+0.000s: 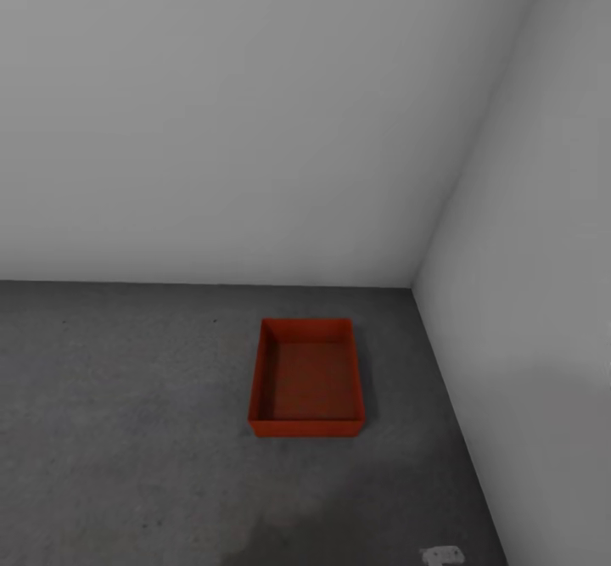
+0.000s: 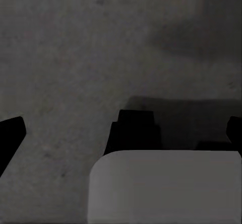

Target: Move the two storage containers from the living room to the garage. In the garage, place one container on the floor and stack the other container on top of it (either order is fine).

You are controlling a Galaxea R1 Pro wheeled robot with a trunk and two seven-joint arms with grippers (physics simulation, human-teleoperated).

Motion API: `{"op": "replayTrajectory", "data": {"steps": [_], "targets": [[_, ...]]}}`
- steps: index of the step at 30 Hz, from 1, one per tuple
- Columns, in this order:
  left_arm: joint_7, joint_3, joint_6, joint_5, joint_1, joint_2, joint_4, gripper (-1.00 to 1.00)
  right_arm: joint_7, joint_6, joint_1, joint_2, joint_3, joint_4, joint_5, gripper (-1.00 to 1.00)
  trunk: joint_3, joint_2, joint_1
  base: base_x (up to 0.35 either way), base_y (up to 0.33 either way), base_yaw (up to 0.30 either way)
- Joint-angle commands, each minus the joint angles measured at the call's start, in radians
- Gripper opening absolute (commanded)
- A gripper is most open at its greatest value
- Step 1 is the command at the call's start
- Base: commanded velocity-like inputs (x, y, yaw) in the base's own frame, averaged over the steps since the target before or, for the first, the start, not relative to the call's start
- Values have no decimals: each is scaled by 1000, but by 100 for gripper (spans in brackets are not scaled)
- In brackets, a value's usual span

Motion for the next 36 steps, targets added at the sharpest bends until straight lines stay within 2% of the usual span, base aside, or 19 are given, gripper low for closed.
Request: {"op": "replayTrajectory", "data": {"steps": [1,6,9,12,27,36], "targets": [[2,6,-47,-3,2,7,38,100,-14,-60,0,-4,5,44,-2,100,3,7,-4,0,0,0],[-2,6,-199,-2,51,14,84,100,-29,-115,0,-15,6,84,-1,100,18,42,-23,0,0,0],[0,6,-246,-3,69,6,90,100,-32,-123,0,-18,7,89,0,100,28,63,-35,0,0,0],[1,6,-257,-3,74,-2,91,100,-32,-125,0,-19,8,91,-4,100,37,84,-46,0,0,0],[3,9,-257,-2,76,-6,92,100,-17,-125,0,-12,8,119,-4,100,84,189,-104,0,0,0],[18,9,-257,-2,76,-6,92,100,-16,-125,0,-12,9,122,-1,100,125,252,-138,0,0,0]]}}
